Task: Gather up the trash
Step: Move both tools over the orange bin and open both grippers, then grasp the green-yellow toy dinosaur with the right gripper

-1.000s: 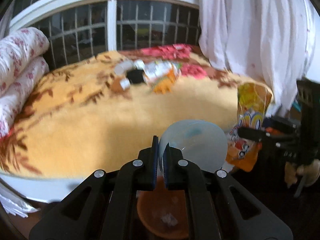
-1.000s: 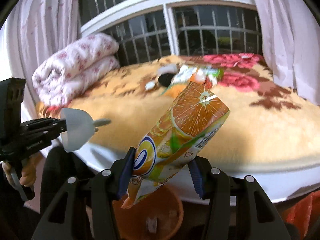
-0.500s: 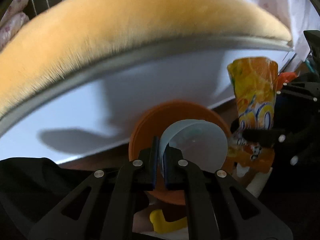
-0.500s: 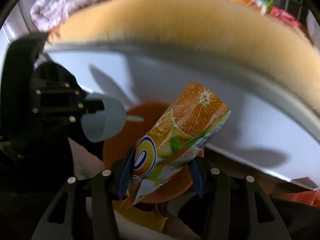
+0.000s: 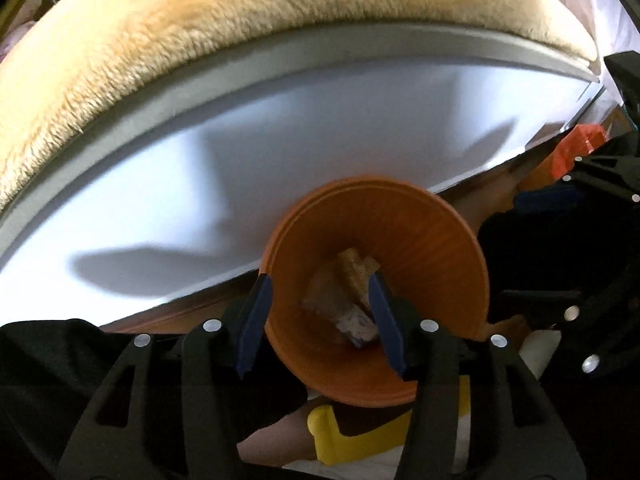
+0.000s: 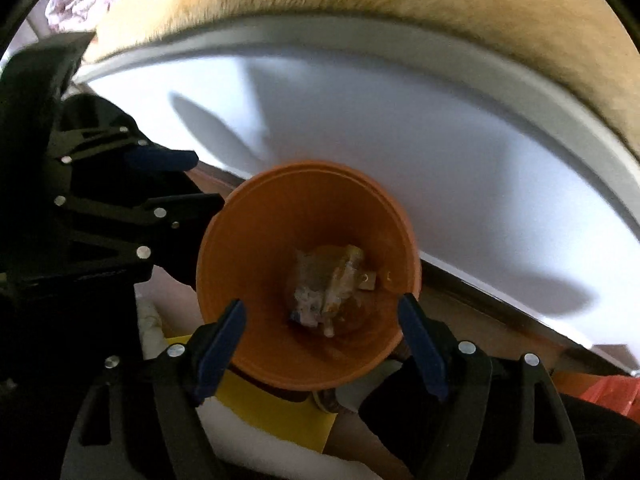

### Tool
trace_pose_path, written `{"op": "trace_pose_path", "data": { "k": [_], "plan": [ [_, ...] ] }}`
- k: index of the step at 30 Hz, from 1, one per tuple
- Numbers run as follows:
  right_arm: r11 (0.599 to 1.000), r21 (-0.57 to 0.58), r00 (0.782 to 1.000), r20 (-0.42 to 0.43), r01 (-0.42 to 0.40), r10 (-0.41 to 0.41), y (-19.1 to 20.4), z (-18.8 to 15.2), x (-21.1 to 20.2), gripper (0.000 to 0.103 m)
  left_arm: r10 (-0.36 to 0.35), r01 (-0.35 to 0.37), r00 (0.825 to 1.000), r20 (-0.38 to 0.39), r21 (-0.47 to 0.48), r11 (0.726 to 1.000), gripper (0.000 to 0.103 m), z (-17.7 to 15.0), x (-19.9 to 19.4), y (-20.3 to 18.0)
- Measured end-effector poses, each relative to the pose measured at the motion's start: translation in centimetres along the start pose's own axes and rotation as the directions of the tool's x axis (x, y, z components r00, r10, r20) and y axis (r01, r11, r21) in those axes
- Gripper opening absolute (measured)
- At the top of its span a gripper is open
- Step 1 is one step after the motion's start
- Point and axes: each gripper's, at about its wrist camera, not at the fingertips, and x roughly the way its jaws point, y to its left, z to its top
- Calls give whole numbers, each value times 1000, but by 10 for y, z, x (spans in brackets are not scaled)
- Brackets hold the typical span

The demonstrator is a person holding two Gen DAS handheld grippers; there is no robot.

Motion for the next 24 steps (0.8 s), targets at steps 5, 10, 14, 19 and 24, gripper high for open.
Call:
{"op": "trace_pose_path", "data": {
  "k": [5, 10, 14, 19, 24],
  "plan": [
    [998, 48, 994, 96, -47, 42, -19, -3, -50, 76, -25, 27, 997, 75, -28, 999, 50, 5, -29, 3],
    [979, 137, 961, 253, -148, 110, -46, 26, -107, 76, 2, 10, 975, 224, -52, 999, 61, 29, -70, 11],
    [939, 230, 919, 359, -257, 163, -76, 70, -134, 77, 60, -32, 935, 349, -86, 996, 63, 55, -108, 24],
    [816, 393, 862, 451, -425, 231, -116, 147, -132, 78, 115, -57, 901, 419, -149, 987, 63, 85, -124, 42],
    [769, 519, 882, 455, -373, 121, -135, 212, -107, 86, 142, -57, 873, 467, -192, 980, 63, 102, -128, 61]
  ]
}}
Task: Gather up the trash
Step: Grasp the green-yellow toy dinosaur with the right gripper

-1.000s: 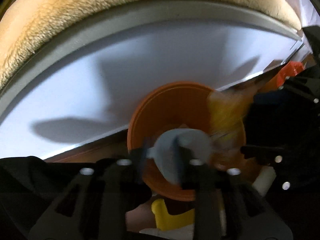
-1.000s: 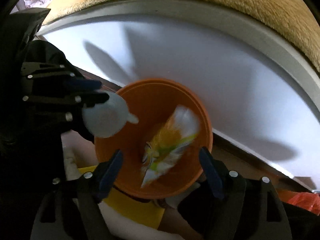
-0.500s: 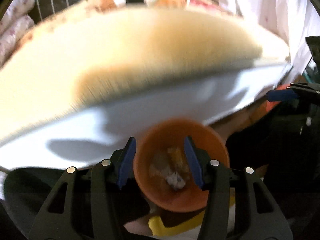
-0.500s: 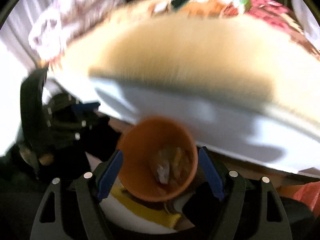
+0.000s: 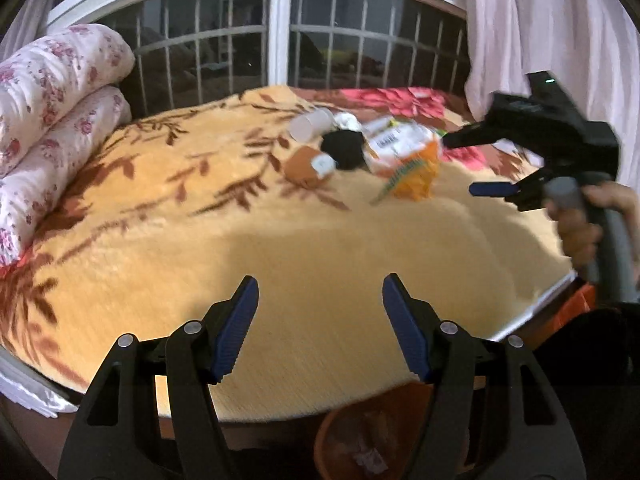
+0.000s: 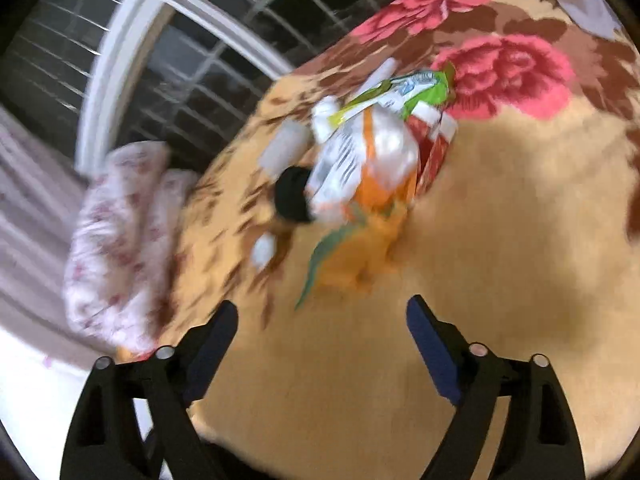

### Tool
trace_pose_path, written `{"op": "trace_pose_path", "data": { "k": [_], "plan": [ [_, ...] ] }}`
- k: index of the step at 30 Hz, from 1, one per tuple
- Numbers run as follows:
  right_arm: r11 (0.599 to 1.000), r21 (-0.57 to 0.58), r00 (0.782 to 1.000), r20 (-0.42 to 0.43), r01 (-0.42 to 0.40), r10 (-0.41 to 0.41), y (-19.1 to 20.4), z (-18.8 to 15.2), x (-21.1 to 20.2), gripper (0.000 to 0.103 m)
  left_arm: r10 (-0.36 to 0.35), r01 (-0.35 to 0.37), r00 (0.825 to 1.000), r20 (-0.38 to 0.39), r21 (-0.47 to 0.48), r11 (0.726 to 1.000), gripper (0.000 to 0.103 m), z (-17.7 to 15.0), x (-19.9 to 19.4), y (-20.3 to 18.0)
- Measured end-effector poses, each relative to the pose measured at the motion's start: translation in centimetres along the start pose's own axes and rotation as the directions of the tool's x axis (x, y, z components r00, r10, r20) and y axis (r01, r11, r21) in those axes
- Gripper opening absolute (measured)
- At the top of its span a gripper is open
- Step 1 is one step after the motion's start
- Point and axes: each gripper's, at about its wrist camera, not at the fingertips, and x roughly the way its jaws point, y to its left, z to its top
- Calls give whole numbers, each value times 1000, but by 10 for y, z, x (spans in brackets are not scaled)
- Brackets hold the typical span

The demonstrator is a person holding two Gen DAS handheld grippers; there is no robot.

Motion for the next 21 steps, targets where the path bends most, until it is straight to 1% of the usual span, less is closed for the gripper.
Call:
{"op": "trace_pose_path", "data": {
  "k": [3, 6, 8, 10, 12, 13, 15, 16, 19, 21],
  "plan": [
    [998, 11, 998, -10, 57, -57, 6, 12, 28, 88, -5, 5, 1000, 12, -12, 1000, 63, 2, 4, 13],
    [994, 21, 994, -20, 104, -103, 6, 20, 49, 88, -27, 27, 1000, 9, -35, 999, 63, 1, 9, 22],
    [990, 25, 990, -13, 139, -139, 7, 24, 63, 88, -44, 44, 999, 4, -52, 998, 63, 0, 14, 26],
    [984, 5, 984, 0, 178, -178, 9, 23, 73, 88, -51, 51, 999, 2, -59, 997, 63, -2, 18, 28],
    [966, -52, 967, 24, 255, -254, 14, 18, 79, 68, -51, 51, 999, -4, -59, 997, 63, -5, 22, 28],
    [951, -92, 955, 36, 296, -294, 18, 15, 81, 61, -52, 52, 999, -6, -60, 997, 63, -5, 23, 28],
    [955, -108, 961, 56, 275, -270, 15, 12, 73, 58, -52, 51, 999, -13, -62, 997, 63, -6, 26, 28],
    [959, -110, 964, 59, 263, -258, 13, 10, 67, 58, -52, 51, 998, -18, -64, 997, 63, -6, 28, 28],
    [963, -152, 974, 90, 221, -209, 14, 0, 41, 58, -59, 56, 998, -33, -75, 996, 63, -5, 32, 28],
    [960, -201, 977, 127, 195, -172, 18, -12, 17, 58, -60, 56, 997, -41, -77, 995, 63, 1, 36, 25]
  ]
}}
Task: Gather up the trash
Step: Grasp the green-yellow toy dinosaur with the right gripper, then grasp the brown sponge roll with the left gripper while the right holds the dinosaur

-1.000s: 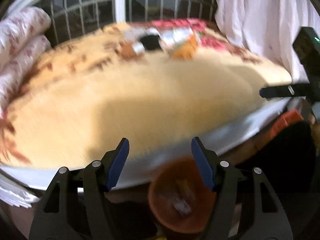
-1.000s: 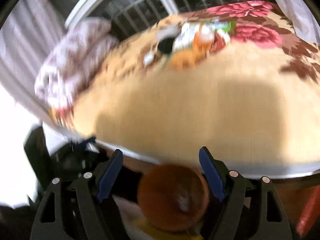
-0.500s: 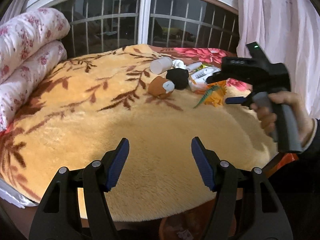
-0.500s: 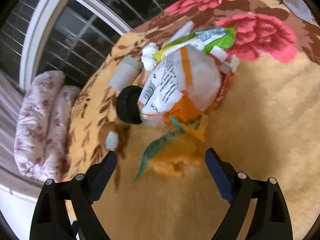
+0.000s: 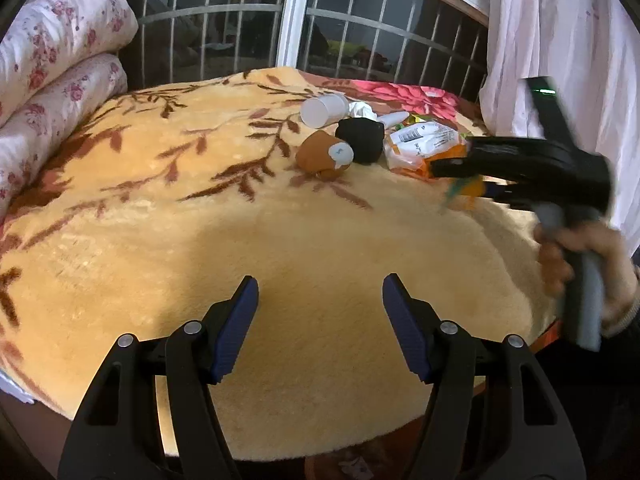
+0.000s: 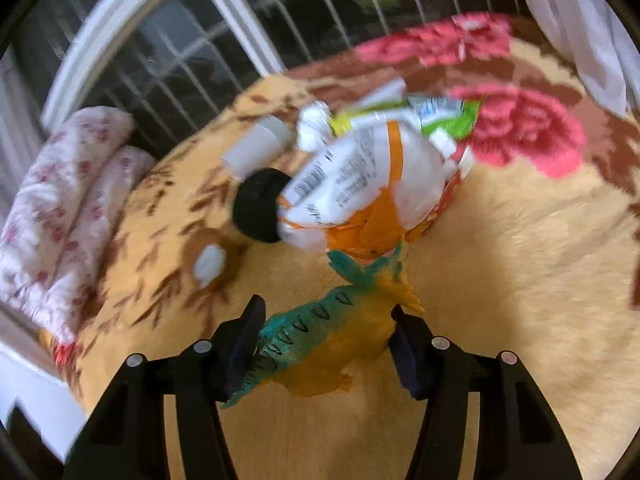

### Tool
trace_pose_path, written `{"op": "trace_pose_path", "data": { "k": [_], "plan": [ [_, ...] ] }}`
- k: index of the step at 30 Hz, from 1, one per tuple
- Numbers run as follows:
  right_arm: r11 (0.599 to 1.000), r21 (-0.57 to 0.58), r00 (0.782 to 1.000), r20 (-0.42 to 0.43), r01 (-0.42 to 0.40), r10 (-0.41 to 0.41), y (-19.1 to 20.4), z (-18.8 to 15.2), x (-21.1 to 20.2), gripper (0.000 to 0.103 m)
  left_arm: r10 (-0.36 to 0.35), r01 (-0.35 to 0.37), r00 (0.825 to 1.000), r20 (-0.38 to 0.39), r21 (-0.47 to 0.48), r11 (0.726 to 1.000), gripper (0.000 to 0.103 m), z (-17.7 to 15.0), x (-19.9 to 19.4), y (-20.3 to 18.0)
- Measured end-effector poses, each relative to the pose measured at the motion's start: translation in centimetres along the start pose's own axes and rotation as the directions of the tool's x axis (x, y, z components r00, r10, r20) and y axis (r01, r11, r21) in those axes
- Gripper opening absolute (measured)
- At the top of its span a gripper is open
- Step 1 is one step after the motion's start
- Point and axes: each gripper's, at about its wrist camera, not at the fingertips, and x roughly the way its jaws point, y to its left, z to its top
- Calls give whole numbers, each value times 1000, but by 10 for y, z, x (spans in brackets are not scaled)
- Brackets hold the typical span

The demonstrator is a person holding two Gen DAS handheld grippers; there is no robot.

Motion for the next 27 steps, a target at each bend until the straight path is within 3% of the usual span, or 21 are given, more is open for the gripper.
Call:
{"op": "trace_pose_path", "data": {
  "k": [2, 5, 7, 13, 21, 26, 27],
  "plan": [
    [998, -54, 998, 66, -11, 15, 1, -9, -24, 58, 5, -5, 1000, 2, 9, 1000, 64, 12, 5, -6],
    [990, -134, 980, 197, 37, -10, -4, -25, -53, 58, 27, -27, 1000, 0, 4, 1000, 76, 34, 19, -14],
    [989, -138, 974, 225, 54, -22, -11, -27, -59, 58, 41, -41, 999, -6, -16, 999, 76, 54, 34, -20],
    [997, -71, 971, 236, 40, -22, -41, -21, -70, 58, 95, -97, 995, -34, -63, 993, 76, 101, 78, -34],
    [999, -31, 969, 248, -11, 19, -60, -20, -80, 58, 252, -240, 961, -113, 108, 965, 76, 119, 135, -47],
    [999, -33, 970, 242, -28, 35, -58, -19, -77, 58, 240, -228, 948, -210, 77, 971, 76, 122, 167, -33],
    [999, -36, 969, 243, -27, 35, -56, -18, -77, 58, 227, -218, 947, -227, 63, 974, 72, 122, 173, -30]
  ]
}}
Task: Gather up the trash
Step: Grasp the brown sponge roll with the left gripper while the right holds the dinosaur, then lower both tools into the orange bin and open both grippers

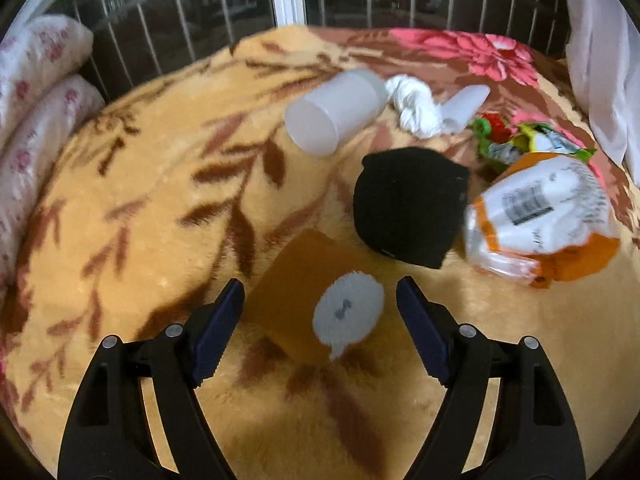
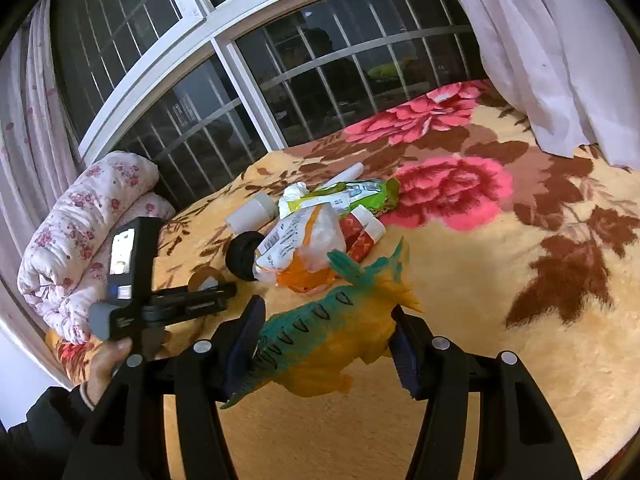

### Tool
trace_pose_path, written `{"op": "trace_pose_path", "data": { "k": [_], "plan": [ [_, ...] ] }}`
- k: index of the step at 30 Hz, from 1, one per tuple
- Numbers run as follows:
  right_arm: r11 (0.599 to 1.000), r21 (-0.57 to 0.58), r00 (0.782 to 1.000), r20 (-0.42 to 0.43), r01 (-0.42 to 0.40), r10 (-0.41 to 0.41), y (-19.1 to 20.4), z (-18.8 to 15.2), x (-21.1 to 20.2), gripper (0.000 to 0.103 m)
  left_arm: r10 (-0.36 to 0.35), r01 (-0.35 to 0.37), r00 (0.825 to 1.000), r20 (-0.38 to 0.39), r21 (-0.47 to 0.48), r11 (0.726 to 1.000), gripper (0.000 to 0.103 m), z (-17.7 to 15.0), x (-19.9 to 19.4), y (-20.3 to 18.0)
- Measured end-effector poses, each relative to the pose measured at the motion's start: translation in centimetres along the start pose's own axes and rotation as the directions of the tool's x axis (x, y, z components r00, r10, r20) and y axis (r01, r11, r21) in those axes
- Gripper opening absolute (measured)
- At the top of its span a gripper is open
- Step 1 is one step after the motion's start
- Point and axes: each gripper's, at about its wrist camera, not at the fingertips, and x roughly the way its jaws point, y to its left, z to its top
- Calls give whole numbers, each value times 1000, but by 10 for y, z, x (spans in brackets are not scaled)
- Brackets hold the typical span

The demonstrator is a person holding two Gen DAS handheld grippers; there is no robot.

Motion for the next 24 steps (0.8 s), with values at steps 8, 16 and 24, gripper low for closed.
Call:
{"op": "trace_pose_path", "data": {
  "k": [8, 16, 24],
  "plan": [
    [999, -27, 1000, -1, 20, -20, 6, 0, 6, 58, 18, -15, 999, 46, -60, 998, 34, -5, -4, 8],
    [999, -32, 999, -9, 35, -35, 9, -2, 4, 58, 39, -30, 988, 151, -60, 998, 34, -24, -55, 3],
    [998, -61, 999, -29, 10, -12, 21, -11, -10, 58, -2, 5, 979, 205, -14, 1000, 34, -69, -111, -10]
  ]
}}
